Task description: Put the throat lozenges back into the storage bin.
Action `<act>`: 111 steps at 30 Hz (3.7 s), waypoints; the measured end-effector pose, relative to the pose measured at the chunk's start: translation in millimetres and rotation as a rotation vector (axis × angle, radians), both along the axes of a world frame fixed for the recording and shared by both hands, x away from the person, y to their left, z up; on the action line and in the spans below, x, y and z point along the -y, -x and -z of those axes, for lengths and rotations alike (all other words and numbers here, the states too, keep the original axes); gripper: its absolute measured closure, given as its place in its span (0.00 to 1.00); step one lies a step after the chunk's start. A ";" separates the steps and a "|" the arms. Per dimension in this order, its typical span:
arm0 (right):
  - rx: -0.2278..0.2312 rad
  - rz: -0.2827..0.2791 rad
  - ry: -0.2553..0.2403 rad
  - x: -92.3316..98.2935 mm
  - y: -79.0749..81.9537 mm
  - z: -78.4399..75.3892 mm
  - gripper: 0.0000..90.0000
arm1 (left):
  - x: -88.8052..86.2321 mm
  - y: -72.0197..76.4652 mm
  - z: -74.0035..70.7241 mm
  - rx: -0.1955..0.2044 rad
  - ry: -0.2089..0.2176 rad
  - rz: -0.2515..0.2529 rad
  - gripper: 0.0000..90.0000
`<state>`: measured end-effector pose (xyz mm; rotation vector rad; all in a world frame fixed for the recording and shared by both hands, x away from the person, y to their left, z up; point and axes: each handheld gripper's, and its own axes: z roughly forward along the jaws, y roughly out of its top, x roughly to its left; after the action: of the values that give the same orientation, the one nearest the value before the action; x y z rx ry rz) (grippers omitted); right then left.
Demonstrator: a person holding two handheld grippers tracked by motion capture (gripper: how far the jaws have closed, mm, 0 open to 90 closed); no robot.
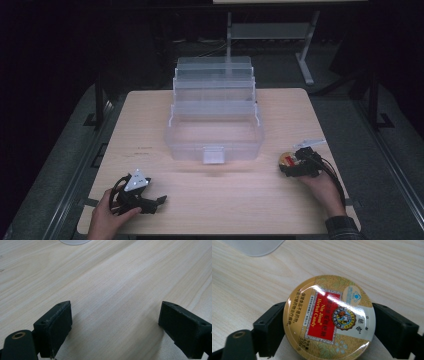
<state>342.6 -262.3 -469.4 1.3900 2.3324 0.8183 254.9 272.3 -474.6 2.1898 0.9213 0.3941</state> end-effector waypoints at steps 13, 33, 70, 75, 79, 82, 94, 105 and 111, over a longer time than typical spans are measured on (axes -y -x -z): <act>-0.003 0.001 -0.005 1.0 1.7 -2.9 0.22 | 0.0 0.1 0.0 0.000 0.000 0.000 0.12; -0.005 -0.007 -0.018 2.6 5.5 -13.4 0.22 | 0.0 0.1 0.0 0.000 0.000 -0.001 0.12; 0.052 -0.049 -0.039 0.1 12.7 -56.1 0.22 | 0.0 0.1 0.0 0.000 0.000 -0.001 0.12; 0.069 -0.060 -0.042 -1.5 12.8 -63.5 0.22 | 0.0 0.1 0.0 0.000 0.000 0.000 0.12; 0.078 -0.065 -0.044 -2.8 12.1 -67.9 0.22 | 0.0 0.1 0.0 0.000 0.000 0.000 0.12; 0.087 -0.075 -0.048 -5.6 11.0 -72.9 0.22 | 0.0 0.1 0.0 0.000 0.000 -0.001 0.12; 0.103 -0.106 -0.053 -16.2 7.5 -83.3 0.22 | 0.0 0.1 0.0 0.000 0.000 0.000 0.12; 0.123 -0.137 -0.065 -27.6 1.0 -94.4 0.22 | 0.0 0.1 0.0 0.000 0.000 0.000 0.12; 0.125 -0.150 -0.063 -33.0 -4.5 -98.7 0.22 | 0.0 0.1 0.0 0.000 0.000 0.000 0.12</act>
<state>347.1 -229.3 -370.7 1.1621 2.3542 0.9986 254.7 272.3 -474.5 2.1898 0.9218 0.3941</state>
